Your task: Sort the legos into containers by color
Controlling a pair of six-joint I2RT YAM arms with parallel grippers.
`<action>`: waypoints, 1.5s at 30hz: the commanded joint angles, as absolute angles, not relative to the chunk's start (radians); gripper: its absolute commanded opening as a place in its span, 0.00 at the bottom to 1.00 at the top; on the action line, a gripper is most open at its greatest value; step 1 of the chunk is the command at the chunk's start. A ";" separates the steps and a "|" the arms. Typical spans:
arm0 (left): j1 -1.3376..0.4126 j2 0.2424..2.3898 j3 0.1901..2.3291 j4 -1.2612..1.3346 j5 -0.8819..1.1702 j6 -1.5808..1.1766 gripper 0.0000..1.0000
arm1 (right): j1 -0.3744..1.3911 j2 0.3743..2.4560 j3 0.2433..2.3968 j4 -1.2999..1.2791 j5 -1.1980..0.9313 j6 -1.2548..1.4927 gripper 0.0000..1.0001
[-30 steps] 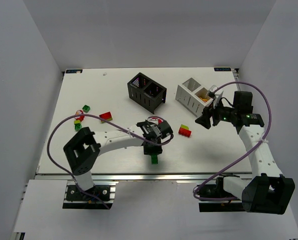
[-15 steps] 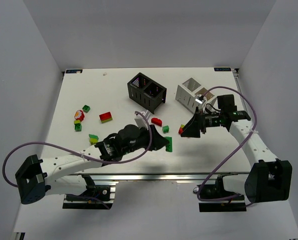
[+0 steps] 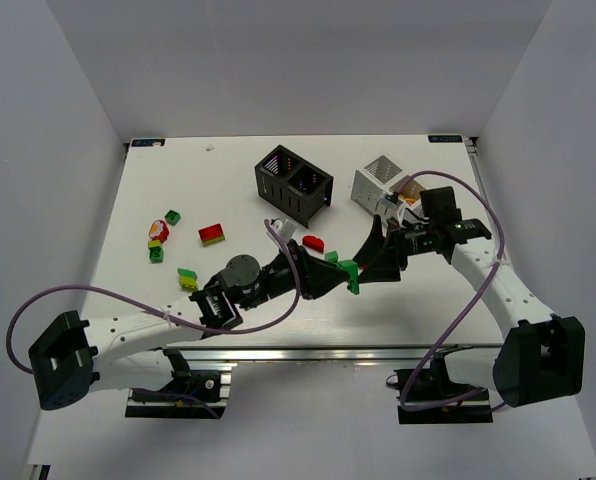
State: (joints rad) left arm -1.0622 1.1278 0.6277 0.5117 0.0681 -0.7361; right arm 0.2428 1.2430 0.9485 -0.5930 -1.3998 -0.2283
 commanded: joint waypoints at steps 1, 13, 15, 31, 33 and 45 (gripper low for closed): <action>-1.058 1.089 0.618 0.612 0.089 -0.716 0.09 | 0.252 1.244 1.003 -0.707 -1.515 -0.398 0.89; -1.054 1.135 0.624 0.657 0.078 -0.724 0.09 | 0.291 1.256 1.031 -0.746 -1.488 -0.453 0.81; -1.052 1.132 0.626 0.653 0.077 -0.724 0.09 | 0.290 1.259 1.029 -0.741 -1.486 -0.451 0.78; -1.002 1.020 0.600 0.528 0.037 -0.670 0.08 | 0.276 1.259 1.046 -0.713 -1.433 -0.454 0.17; -0.994 0.996 0.595 0.509 0.029 -0.666 0.08 | 0.267 1.262 1.060 -0.721 -1.408 -0.469 0.14; -0.939 0.888 0.583 0.313 -0.040 -0.630 0.08 | 0.155 1.281 1.201 -0.563 -0.903 -0.516 0.04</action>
State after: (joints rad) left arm -0.9451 0.9104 0.5846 0.3882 -0.0151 -0.6567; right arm 0.1764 1.2858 1.1488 -0.6884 -1.1316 -0.5121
